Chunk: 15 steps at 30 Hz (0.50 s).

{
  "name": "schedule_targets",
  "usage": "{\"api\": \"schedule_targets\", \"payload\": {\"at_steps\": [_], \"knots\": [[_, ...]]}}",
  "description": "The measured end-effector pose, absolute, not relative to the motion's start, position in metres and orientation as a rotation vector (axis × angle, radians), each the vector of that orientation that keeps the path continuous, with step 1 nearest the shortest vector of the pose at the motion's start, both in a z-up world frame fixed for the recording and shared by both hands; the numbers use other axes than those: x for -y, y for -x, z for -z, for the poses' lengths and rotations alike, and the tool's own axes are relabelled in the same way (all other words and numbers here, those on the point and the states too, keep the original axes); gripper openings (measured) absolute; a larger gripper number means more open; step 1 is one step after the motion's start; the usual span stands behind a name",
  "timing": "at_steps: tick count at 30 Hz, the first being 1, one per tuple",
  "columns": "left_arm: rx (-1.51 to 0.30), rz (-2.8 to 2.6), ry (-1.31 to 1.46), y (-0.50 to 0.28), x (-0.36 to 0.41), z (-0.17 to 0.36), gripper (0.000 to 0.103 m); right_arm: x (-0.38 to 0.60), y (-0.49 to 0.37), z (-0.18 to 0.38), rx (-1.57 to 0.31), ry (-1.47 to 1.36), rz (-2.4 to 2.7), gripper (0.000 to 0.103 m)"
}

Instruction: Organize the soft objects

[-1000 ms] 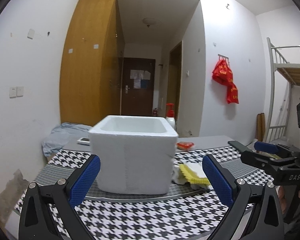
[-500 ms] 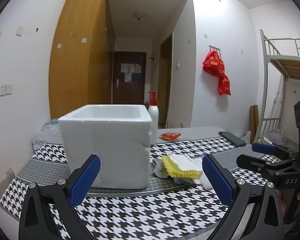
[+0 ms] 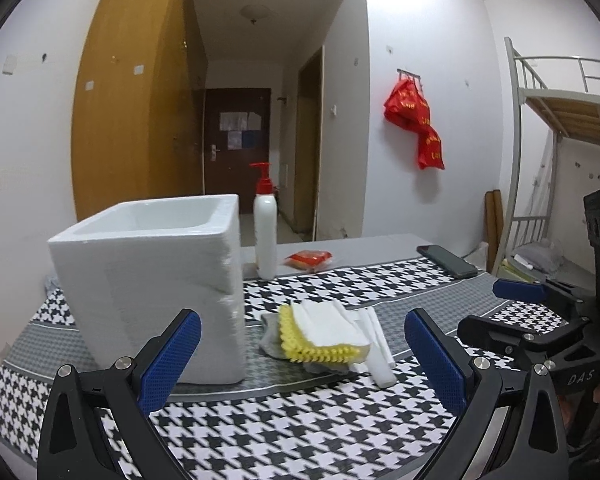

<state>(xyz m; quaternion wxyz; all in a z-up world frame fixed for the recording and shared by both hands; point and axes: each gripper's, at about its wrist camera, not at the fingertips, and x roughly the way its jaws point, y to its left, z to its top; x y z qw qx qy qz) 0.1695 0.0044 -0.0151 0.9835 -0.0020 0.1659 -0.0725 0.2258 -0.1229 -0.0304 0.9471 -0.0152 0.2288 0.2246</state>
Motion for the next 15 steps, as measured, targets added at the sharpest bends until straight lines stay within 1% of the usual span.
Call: {"api": "schedule_targets", "payload": {"at_steps": [13, 15], "knots": [[-0.396, 0.152, -0.053, -0.199, 0.017, 0.029, 0.102, 0.137, -0.237, 0.050, -0.521, 0.026, -0.426, 0.103], [-0.412, 0.151, -0.060, -0.205, 0.021, 0.032, 0.097, 0.140, -0.238, 0.053, -0.529, 0.016, -0.425, 0.103]]}}
